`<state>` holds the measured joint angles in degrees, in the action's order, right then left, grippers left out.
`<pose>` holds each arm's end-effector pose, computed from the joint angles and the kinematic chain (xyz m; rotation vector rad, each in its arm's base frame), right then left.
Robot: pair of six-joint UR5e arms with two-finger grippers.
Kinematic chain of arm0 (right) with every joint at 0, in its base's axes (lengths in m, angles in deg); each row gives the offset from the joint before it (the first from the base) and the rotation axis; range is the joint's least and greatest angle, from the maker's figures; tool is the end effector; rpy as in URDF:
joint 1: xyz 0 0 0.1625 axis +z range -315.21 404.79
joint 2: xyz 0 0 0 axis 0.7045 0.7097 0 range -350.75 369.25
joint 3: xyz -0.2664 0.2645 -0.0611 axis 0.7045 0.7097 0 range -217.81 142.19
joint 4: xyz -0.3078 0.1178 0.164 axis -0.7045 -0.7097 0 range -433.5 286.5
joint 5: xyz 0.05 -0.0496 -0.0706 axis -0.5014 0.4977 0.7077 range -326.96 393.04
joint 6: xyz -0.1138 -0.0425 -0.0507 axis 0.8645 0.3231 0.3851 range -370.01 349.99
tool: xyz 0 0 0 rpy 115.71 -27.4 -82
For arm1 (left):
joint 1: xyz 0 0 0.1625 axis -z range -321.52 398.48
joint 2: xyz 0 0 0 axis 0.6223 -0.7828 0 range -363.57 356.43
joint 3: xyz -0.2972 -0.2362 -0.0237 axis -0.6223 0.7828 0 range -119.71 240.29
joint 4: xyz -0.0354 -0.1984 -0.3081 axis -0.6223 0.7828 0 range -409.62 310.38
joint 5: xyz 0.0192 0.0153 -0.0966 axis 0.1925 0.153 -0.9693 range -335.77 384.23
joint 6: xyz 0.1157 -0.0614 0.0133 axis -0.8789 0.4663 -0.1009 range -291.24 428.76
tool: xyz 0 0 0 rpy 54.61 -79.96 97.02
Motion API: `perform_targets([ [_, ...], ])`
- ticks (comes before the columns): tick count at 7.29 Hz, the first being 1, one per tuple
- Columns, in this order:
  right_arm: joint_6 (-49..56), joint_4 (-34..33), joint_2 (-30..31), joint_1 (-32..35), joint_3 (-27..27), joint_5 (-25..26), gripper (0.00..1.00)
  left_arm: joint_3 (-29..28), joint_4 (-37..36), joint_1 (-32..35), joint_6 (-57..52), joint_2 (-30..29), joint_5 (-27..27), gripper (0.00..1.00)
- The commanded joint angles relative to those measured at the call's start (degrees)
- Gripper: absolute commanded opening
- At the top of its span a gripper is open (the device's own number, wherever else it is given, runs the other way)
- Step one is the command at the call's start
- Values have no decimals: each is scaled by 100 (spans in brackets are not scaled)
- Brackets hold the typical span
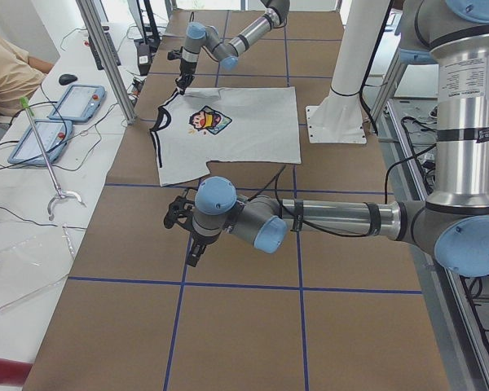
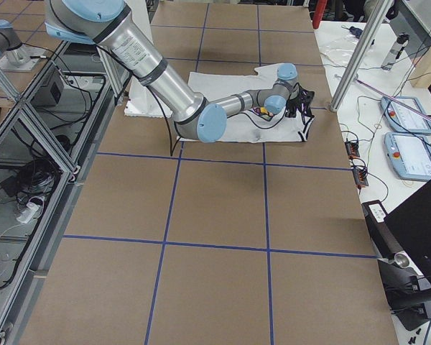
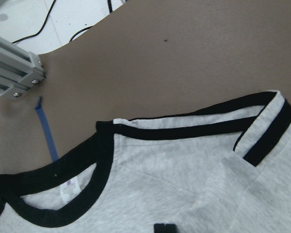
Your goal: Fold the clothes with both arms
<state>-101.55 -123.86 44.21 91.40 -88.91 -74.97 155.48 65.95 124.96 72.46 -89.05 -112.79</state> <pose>-0.4830 -0.6455 0.2730 0.1049 -1.0190 0.6144 -0.0096 -0.4437 0.5742 0.3802 0.8315 0.1851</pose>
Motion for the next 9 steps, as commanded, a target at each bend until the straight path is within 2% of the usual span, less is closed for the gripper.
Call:
perform_targets([
  [1,-127,-27,-262,-205,468,534,0,16,0,0,0,5,0,100],
  [4,-127,-27,-253,-205,566,754,0,43,-9,0,9,-4,0,100],
  [5,-127,-27,-245,-205,566,815,54,34,-9,-9,331,-82,0,100],
  [6,-145,-27,-253,-205,436,799,100,25,0,-218,1108,-309,0,100],
  [7,-293,-45,-245,-205,182,772,100,-27,0,-428,1638,-660,9,100],
  [9,-382,-963,736,-170,-1797,509,100,-368,44,-1122,2805,-1467,44,100],
])
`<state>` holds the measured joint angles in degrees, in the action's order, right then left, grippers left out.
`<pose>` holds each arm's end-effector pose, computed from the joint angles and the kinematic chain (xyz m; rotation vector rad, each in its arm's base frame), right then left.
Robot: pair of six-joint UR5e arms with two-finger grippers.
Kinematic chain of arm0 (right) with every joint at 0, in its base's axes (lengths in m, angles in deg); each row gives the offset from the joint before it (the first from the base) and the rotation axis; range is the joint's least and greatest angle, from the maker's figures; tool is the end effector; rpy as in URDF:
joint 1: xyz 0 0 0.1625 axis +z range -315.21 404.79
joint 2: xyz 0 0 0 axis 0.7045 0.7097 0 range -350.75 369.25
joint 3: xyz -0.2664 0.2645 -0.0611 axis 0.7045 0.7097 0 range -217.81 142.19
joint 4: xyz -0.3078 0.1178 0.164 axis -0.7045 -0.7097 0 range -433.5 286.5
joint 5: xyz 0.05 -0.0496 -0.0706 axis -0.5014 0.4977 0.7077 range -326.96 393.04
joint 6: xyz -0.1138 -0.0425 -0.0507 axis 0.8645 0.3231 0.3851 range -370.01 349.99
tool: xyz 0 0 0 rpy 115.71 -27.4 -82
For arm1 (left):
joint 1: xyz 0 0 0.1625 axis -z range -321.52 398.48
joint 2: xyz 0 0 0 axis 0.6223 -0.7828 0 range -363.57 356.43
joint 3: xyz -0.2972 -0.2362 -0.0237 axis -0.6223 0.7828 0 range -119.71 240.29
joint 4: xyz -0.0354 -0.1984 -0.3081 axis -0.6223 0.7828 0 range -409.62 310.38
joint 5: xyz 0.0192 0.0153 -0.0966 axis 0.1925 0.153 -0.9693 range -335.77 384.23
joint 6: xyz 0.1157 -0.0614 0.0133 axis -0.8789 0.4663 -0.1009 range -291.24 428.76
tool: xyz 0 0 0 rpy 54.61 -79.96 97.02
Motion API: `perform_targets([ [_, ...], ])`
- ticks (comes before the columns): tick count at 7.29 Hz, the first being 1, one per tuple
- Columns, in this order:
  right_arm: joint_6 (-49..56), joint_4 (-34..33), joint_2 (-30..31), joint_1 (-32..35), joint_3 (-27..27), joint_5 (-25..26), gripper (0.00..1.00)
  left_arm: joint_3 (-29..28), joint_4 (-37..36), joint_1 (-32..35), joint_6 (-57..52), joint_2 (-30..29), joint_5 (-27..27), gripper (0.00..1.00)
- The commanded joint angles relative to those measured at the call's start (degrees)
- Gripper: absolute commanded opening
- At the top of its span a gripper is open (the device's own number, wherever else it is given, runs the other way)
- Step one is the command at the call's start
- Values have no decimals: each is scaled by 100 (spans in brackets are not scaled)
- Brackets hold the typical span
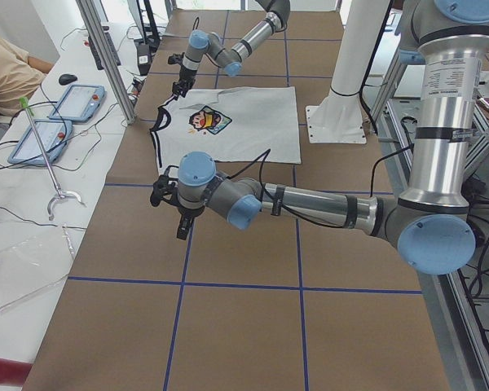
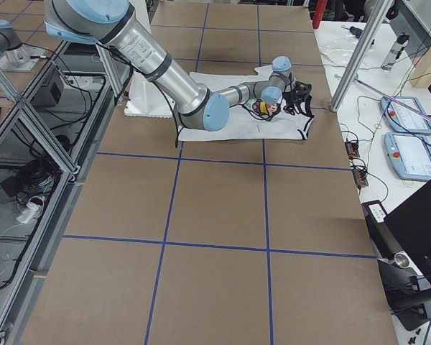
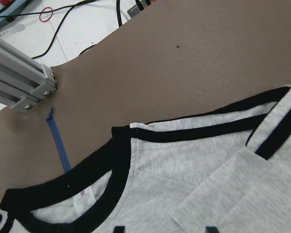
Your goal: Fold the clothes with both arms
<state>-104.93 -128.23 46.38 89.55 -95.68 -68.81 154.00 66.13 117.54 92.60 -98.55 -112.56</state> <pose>-0.4839 -0.6293 0.2599 0.1567 -1.0021 0.6926 0.0594 -0.5033 0.5076 0.3037 0.9222 0.0383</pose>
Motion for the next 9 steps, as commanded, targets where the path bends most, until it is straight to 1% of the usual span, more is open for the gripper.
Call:
perform_targets([
  [1,-36,-739,898,15,-1739,-203,100,-727,148,-861,1276,-1070,30,100],
  [2,-36,-732,1397,15,-2371,-421,100,-1445,715,-1153,2073,-1519,47,100],
  [3,-27,-724,1750,24,-2804,-563,100,-2183,1608,-1400,2881,-1880,239,99],
  [4,-27,-732,1963,24,-3052,-556,100,-2687,2322,-1837,3577,-2110,832,99],
  [5,-36,-732,1991,33,-3124,-556,100,-2892,2459,-2094,3975,-2312,1282,96],
  [7,-36,-732,2009,33,-3142,-538,100,-2929,2461,-2114,4111,-2367,1330,93],
  [9,-44,-732,2009,33,-3142,-512,100,-3156,2443,-2306,4120,-2603,1856,91],
])
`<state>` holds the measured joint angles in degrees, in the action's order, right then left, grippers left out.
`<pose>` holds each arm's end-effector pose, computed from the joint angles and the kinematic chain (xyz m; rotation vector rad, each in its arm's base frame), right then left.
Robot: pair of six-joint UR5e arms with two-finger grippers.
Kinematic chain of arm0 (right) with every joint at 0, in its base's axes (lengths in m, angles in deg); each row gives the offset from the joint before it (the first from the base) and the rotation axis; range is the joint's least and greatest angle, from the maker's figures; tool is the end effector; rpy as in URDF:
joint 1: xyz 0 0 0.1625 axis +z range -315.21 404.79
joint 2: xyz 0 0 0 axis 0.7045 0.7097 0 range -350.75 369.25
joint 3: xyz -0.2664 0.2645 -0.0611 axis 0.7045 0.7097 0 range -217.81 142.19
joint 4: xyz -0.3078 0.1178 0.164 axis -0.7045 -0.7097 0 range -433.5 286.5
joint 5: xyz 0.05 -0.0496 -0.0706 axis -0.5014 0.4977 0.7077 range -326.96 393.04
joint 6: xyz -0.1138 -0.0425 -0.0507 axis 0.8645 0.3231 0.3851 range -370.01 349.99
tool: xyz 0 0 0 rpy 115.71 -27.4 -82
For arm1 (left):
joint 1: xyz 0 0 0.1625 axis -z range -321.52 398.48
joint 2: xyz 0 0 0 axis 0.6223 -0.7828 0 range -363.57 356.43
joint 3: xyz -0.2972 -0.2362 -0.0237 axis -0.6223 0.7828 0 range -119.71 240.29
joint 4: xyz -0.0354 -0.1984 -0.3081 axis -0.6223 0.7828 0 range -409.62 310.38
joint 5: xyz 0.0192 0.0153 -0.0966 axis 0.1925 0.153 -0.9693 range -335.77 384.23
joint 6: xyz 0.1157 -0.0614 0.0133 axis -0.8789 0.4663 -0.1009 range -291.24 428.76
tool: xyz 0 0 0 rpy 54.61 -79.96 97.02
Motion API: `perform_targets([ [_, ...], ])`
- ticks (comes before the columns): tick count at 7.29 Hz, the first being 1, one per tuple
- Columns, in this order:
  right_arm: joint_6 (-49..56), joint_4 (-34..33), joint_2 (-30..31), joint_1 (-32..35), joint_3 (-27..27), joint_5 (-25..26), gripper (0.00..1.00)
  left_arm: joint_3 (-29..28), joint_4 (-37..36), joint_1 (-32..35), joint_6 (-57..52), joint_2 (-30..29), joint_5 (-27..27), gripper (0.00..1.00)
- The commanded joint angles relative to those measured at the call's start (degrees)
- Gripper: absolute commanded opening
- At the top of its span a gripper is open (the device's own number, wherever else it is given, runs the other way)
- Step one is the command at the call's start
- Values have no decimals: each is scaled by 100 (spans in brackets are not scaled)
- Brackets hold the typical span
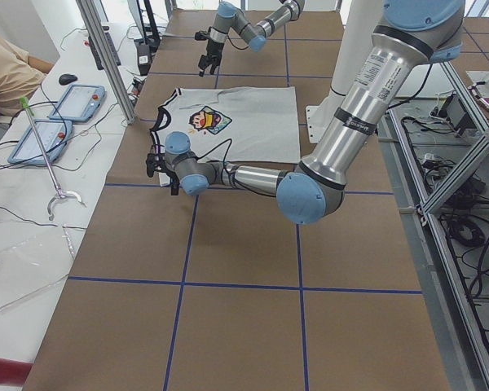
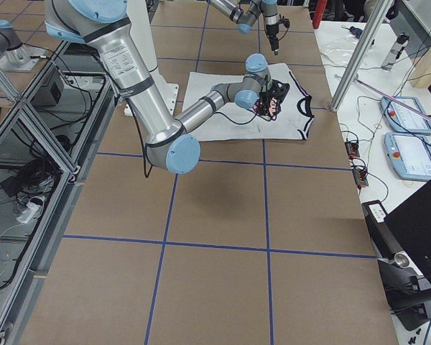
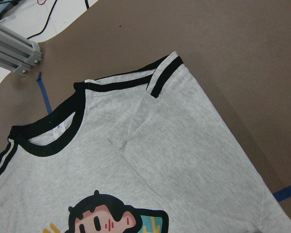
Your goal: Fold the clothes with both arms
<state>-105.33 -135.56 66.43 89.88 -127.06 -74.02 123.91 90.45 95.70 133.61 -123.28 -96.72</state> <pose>-0.3960 -0.5311 0.2764 0.1017 -1.0887 0.6368 0.3138 -0.6082 0.4603 0.2219 1.0134 -0.2571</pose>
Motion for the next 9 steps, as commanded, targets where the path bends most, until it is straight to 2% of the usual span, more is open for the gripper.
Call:
perform_targets([
  [1,5,0,3,-8,-4,9,100,-166,20,-132,11,-140,292,90],
  [5,14,9,47,-52,13,62,100,-587,29,-246,28,-597,458,84],
  [6,14,9,47,-61,13,62,100,-614,29,-325,89,-615,668,76],
  [8,5,9,47,-96,13,70,100,-684,29,-361,107,-606,679,59],
  [9,-4,9,47,-96,13,70,100,-719,73,-361,107,-606,687,55],
])
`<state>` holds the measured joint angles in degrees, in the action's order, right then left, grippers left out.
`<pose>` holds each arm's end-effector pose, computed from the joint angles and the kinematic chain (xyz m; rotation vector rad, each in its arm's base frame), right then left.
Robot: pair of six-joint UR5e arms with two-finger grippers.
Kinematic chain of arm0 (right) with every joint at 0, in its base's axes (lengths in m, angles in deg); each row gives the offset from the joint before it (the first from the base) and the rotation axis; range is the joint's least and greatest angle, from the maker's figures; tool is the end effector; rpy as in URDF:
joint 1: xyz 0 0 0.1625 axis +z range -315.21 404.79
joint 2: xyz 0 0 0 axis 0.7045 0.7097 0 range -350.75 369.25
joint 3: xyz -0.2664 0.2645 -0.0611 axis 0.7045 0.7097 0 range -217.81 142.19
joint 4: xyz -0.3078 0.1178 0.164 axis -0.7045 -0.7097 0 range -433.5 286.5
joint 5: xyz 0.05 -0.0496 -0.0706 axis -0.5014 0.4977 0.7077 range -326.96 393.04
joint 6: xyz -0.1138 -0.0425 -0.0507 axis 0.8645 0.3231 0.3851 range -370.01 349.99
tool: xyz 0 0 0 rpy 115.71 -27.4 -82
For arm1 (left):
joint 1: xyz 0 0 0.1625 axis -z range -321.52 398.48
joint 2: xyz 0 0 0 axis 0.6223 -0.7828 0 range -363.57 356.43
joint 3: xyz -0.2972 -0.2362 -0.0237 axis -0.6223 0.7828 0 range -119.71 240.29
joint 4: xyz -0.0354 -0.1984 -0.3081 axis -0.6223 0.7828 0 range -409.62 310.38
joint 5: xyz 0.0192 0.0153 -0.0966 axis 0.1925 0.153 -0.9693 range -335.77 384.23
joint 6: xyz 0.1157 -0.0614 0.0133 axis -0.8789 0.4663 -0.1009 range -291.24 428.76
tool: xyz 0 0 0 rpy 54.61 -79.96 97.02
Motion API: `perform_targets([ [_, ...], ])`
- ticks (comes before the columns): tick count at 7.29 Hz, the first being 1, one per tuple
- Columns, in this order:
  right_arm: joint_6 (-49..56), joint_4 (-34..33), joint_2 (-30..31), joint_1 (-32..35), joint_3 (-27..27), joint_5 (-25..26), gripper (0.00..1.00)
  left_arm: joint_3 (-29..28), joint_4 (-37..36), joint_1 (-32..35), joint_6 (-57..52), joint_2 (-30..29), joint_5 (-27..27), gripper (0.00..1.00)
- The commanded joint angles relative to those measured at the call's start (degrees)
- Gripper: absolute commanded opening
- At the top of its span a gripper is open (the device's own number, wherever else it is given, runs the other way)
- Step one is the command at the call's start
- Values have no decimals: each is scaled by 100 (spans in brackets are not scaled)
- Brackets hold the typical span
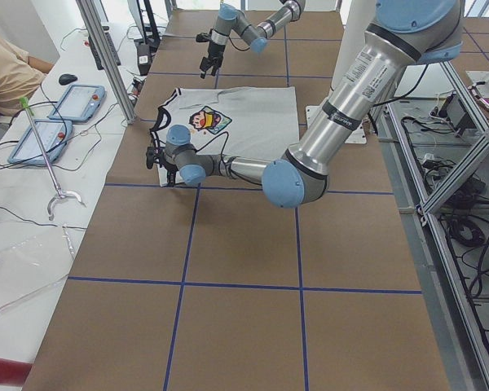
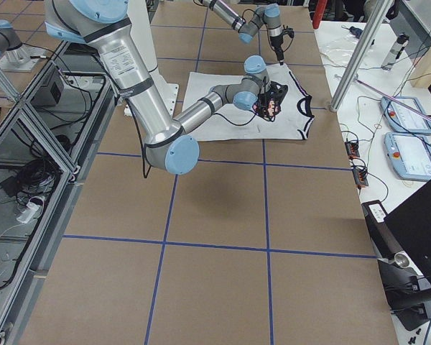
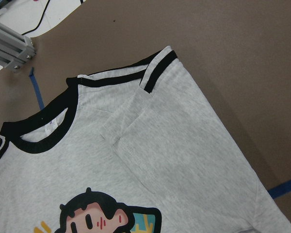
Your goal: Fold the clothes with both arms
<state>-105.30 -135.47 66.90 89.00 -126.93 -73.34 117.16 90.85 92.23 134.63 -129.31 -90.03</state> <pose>-0.4029 -0.5260 0.2828 0.1007 -1.0778 0.6317 0.3625 -0.6281 0.4481 0.2684 0.9581 -0.2776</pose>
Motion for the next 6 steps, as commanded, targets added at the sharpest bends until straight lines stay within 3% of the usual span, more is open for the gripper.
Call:
perform_targets([
  [1,-8,0,1,-8,0,3,100,-176,77,-23,5,-38,18,53],
  [4,19,9,1,-96,53,64,100,-431,226,-23,-4,-187,167,44],
  [5,19,9,1,-105,53,73,100,-423,235,-23,5,-222,168,37],
  [6,19,9,1,-114,53,73,100,-432,287,-14,-4,-223,168,1],
])
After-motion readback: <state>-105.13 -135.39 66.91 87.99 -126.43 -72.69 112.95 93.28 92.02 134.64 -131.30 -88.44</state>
